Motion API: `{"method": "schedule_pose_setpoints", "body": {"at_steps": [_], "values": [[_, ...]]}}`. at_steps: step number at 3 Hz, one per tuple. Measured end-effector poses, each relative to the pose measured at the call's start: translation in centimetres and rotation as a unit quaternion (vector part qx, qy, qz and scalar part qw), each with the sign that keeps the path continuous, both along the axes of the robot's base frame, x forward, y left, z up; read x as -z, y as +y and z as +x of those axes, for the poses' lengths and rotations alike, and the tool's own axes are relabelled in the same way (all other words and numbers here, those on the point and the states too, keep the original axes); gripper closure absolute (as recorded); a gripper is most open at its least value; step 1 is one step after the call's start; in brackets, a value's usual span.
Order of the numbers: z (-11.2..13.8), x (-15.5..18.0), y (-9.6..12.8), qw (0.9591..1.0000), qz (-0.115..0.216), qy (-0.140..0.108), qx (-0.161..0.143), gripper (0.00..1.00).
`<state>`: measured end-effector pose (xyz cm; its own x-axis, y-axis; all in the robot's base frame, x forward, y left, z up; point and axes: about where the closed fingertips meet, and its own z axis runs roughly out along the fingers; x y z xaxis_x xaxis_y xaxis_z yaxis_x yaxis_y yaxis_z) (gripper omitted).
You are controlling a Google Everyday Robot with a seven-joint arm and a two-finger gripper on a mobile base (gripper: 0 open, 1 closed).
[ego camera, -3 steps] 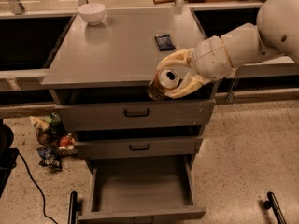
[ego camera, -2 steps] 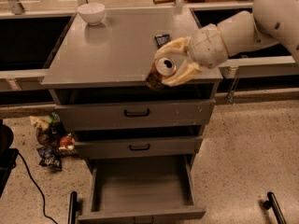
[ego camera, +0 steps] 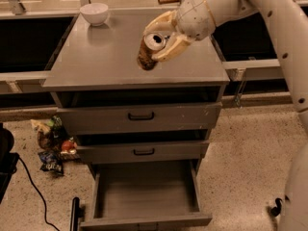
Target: Pick orange can from bottom drawer and place on counter
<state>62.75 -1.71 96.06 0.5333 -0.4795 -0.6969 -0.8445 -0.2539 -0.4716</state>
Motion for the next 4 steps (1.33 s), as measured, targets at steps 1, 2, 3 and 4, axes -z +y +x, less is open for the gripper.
{"method": "schedule_pose_setpoints", "body": {"at_steps": [1, 2, 3, 4], "values": [[0.0, 0.0, -0.1, 1.0, 0.0, 0.0, 0.001, 1.0], [0.8, -0.1, 0.8, 0.9999, 0.006, 0.007, 0.014, 1.0], [1.1, -1.5, 3.0, 0.9974, 0.036, 0.028, 0.056, 1.0], [2.1, -2.2, 5.5, 0.9871, 0.076, 0.072, 0.121, 1.0]]}}
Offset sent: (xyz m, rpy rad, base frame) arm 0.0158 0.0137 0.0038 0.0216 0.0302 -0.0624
